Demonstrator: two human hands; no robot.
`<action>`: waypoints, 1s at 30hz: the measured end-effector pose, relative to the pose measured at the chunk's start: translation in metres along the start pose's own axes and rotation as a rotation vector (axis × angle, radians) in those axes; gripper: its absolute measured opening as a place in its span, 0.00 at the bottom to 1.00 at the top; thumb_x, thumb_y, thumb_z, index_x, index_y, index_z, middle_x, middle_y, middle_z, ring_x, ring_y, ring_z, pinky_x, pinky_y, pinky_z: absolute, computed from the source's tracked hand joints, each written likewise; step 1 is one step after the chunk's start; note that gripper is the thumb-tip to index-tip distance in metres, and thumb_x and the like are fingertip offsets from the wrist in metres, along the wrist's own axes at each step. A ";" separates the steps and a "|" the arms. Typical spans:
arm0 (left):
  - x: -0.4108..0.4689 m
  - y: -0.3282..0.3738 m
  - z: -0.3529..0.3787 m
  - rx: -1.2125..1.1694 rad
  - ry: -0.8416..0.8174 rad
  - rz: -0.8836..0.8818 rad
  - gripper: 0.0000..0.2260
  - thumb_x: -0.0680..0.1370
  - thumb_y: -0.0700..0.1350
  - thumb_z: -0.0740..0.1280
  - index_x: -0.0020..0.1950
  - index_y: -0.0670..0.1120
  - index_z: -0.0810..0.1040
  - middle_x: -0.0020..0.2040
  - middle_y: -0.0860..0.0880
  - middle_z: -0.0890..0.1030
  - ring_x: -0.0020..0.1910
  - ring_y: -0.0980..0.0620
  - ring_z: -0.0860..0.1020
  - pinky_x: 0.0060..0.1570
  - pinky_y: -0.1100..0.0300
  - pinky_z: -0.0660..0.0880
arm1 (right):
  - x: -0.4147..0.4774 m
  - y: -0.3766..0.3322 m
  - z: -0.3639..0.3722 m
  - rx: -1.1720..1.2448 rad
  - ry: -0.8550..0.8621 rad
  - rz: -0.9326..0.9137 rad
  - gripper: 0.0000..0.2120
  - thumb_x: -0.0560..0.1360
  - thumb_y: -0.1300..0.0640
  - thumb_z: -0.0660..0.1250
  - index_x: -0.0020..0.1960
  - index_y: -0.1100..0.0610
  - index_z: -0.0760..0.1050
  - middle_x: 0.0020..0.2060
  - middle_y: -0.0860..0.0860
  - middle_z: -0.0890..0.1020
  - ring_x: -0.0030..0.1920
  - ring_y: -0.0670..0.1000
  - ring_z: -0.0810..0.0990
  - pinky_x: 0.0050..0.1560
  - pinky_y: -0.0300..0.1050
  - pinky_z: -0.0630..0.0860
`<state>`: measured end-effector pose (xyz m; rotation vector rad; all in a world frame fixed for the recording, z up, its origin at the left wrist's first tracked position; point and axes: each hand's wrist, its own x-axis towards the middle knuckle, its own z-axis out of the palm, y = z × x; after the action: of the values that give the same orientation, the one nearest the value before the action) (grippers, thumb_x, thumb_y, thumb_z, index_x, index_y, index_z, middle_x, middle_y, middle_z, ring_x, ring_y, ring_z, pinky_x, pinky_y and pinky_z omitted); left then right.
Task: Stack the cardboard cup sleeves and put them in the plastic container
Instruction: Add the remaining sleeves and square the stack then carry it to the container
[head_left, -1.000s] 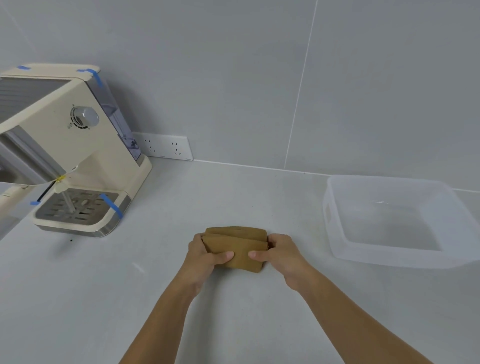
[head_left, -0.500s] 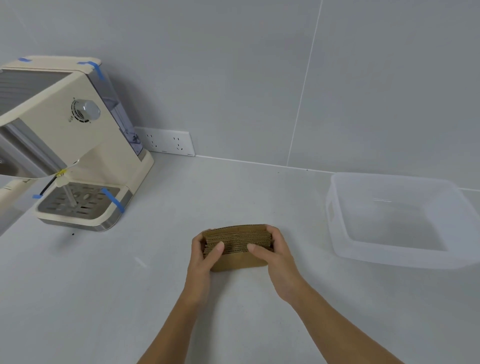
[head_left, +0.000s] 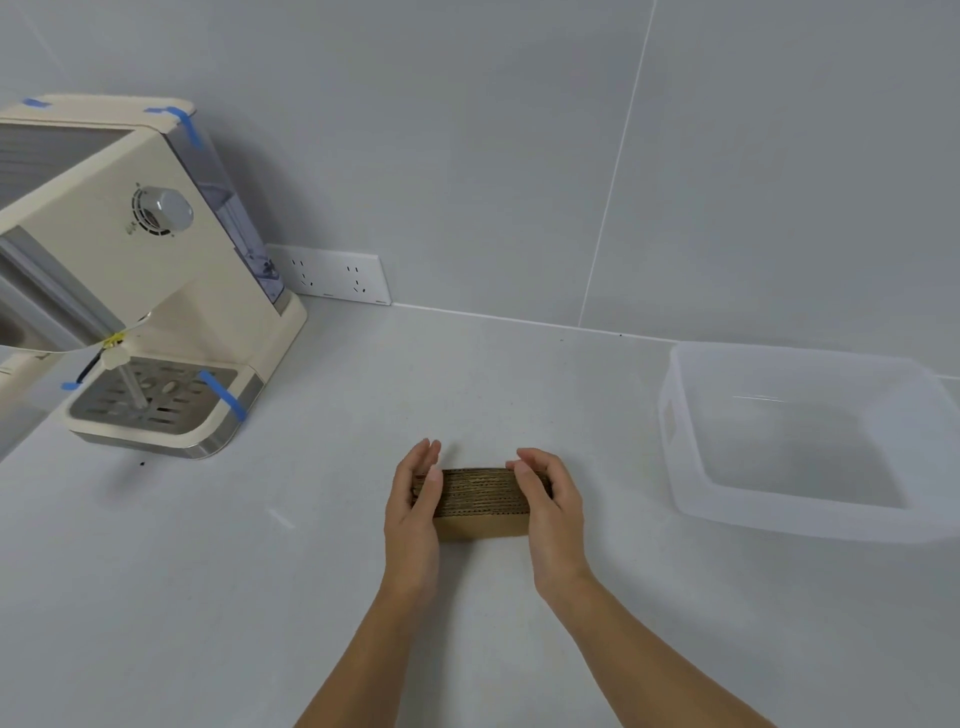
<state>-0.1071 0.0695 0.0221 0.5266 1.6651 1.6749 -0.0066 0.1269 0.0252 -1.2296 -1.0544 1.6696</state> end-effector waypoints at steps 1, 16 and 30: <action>0.001 0.001 0.000 0.005 -0.009 -0.025 0.14 0.80 0.47 0.58 0.64 0.52 0.73 0.58 0.57 0.79 0.58 0.66 0.73 0.52 0.72 0.69 | 0.001 -0.002 0.001 0.009 0.017 0.012 0.06 0.76 0.58 0.63 0.50 0.55 0.77 0.46 0.49 0.79 0.44 0.42 0.76 0.41 0.28 0.72; -0.014 -0.002 0.011 0.076 0.053 -0.025 0.09 0.79 0.46 0.60 0.59 0.52 0.73 0.50 0.54 0.81 0.50 0.61 0.76 0.46 0.69 0.69 | -0.008 -0.007 -0.004 0.008 0.108 0.031 0.06 0.76 0.59 0.63 0.47 0.55 0.78 0.44 0.49 0.80 0.44 0.44 0.76 0.38 0.27 0.72; -0.021 0.004 0.016 0.193 0.180 0.085 0.10 0.80 0.42 0.58 0.39 0.45 0.72 0.35 0.52 0.73 0.37 0.54 0.70 0.35 0.70 0.67 | -0.011 -0.013 -0.010 -0.150 0.006 -0.057 0.11 0.77 0.57 0.63 0.37 0.58 0.75 0.32 0.47 0.74 0.32 0.40 0.71 0.35 0.29 0.68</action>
<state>-0.0825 0.0659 0.0315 0.5592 1.9729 1.6727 0.0074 0.1228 0.0388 -1.2870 -1.2176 1.5657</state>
